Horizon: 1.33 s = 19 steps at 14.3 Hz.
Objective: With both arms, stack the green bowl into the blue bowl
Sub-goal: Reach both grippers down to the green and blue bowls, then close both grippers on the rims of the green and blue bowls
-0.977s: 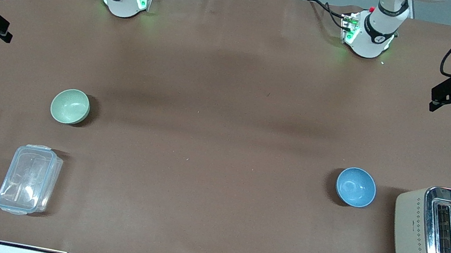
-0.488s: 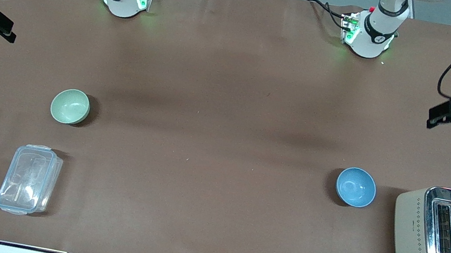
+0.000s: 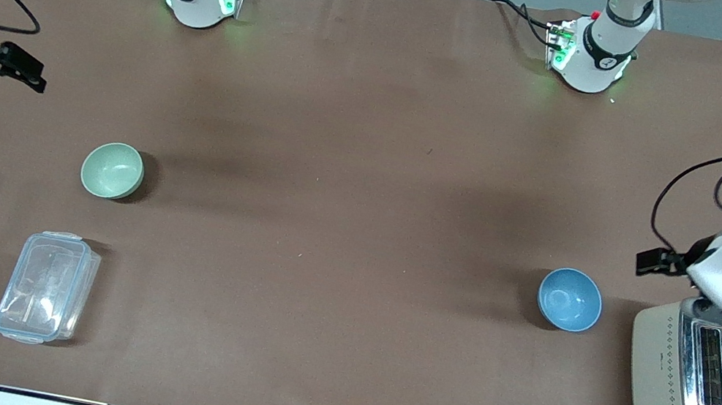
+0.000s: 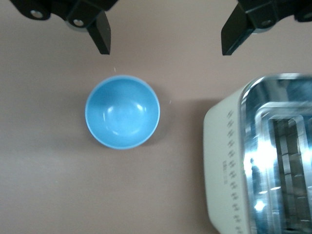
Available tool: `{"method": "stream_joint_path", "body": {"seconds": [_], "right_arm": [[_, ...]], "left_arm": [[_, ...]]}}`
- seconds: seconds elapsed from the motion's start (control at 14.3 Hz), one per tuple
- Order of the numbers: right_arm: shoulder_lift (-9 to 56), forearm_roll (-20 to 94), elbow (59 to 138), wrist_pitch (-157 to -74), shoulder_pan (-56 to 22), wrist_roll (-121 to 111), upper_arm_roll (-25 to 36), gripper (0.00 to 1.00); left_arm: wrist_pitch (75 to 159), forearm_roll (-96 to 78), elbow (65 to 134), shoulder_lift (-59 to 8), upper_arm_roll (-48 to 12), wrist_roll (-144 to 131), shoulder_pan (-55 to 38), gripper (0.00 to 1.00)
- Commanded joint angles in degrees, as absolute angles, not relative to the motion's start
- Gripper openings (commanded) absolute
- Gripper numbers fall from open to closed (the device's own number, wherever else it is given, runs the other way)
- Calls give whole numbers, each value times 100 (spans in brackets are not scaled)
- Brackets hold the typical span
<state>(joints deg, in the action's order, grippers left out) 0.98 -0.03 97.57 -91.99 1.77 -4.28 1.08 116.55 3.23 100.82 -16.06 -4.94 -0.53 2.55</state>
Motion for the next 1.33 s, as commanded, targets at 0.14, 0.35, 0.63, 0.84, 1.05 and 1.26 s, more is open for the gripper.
{"method": "stream_joint_path", "body": {"seconds": [0.14,0.35,0.63,0.84,1.05,1.26], "right_arm": [[62,-35,11335,-10763,272,-598,229,100],[62,-62,12415,-12081,299,-825,412,100],[219,-62,13585,-13926,360,-1124,518,100],[763,-62,14008,-15156,404,-1125,536,100],[1370,-44,14168,-16022,422,-1090,536,97],[1415,-44,14168,-15970,404,-1099,536,83]], "left_arm": [[13566,596,10853,-2310,-492,-44,264,100],[14123,668,10951,-2785,-501,-70,413,91],[14177,677,10907,-3155,-501,-79,404,34],[14177,677,10864,-3252,-518,-166,343,0],[14072,659,10741,-3112,-693,-456,238,0],[13371,571,10417,-2962,-1508,-1393,167,0]]}}
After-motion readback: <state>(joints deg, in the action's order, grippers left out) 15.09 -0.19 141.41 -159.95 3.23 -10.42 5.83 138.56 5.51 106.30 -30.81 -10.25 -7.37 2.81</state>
